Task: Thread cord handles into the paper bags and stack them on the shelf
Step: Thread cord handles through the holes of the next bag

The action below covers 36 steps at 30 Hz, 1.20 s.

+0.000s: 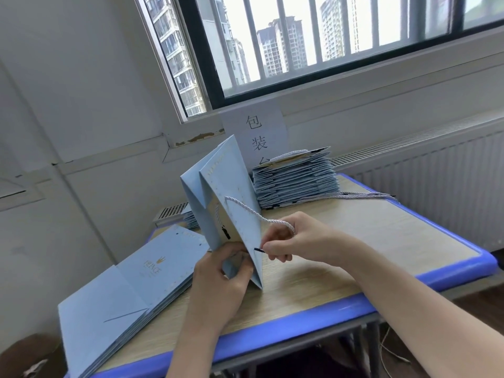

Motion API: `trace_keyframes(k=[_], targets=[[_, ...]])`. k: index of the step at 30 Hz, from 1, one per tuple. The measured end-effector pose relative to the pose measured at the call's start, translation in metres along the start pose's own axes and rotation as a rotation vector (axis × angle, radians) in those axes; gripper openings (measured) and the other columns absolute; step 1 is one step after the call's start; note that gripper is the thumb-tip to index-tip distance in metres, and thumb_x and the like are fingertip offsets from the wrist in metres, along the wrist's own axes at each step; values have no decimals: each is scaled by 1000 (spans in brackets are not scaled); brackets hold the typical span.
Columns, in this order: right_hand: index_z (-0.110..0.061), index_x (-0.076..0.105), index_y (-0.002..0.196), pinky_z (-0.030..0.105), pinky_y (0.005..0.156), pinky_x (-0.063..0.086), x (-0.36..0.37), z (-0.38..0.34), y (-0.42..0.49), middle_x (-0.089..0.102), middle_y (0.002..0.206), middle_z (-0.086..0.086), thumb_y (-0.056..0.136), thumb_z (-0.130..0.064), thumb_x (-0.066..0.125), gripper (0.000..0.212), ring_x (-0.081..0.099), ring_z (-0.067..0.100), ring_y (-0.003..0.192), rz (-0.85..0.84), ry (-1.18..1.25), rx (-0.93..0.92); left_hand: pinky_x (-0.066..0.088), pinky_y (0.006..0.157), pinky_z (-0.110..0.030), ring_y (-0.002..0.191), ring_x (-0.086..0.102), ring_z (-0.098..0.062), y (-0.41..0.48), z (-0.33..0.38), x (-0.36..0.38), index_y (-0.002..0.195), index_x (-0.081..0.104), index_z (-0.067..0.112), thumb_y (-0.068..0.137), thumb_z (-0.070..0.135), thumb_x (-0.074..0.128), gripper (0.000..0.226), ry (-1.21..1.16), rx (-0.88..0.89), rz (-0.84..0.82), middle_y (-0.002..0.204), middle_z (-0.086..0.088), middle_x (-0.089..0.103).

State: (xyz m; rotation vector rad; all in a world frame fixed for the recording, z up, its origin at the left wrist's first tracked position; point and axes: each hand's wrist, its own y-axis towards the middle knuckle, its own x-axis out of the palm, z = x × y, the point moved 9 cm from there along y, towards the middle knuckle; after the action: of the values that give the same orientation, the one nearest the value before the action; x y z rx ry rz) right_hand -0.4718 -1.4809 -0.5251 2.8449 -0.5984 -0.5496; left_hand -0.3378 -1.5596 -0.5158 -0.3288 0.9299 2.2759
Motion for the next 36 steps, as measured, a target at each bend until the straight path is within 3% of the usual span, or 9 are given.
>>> trace_keyframes(k=[11, 18, 25, 29, 33, 36], targets=[[-8, 68, 76, 22, 53, 43, 10, 2, -3, 68, 65, 2, 92, -8, 66, 16, 55, 11, 54, -66, -45, 30, 42, 62, -11, 78, 63, -7, 0, -2, 2, 80, 74, 37, 83, 9, 69, 28, -1, -13, -13, 79, 12, 71], [-5, 64, 79, 23, 54, 45, 12, 1, -5, 70, 70, 5, 96, -9, 60, 17, 57, 13, 57, -93, -38, 27, 40, 64, -9, 81, 61, -6, 0, 1, 2, 80, 69, 51, 82, 14, 72, 37, 45, 31, 7, 81, 11, 69], [-4, 66, 80, 21, 56, 45, 9, 2, -1, 69, 67, 4, 92, -5, 64, 12, 56, 12, 56, -58, -54, 2, 42, 67, -13, 83, 63, -6, 0, 2, 3, 87, 66, 51, 83, 12, 71, 39, 82, 80, 13, 87, 12, 70], [5, 65, 84, 23, 60, 44, -1, -2, 1, 68, 64, -2, 87, -5, 70, 12, 53, 9, 58, 50, -38, -41, 48, 70, -20, 86, 63, -7, 0, 0, 5, 95, 66, 48, 84, 16, 72, 35, 117, 95, 20, 91, 7, 70], [10, 63, 86, 19, 58, 44, 2, -3, 2, 69, 67, 3, 87, -3, 72, 16, 54, 11, 58, 27, 5, -70, 51, 72, -29, 85, 64, -8, 0, -1, 5, 94, 68, 43, 79, 34, 65, 18, 143, 99, 21, 90, 7, 69], [12, 60, 86, 20, 56, 43, 1, -6, 0, 68, 65, 1, 86, -2, 73, 19, 54, 11, 57, 40, 32, -99, 50, 74, -26, 88, 64, -8, -1, 1, 7, 92, 70, 40, 81, 34, 65, 14, 138, 105, 8, 92, 8, 69]])
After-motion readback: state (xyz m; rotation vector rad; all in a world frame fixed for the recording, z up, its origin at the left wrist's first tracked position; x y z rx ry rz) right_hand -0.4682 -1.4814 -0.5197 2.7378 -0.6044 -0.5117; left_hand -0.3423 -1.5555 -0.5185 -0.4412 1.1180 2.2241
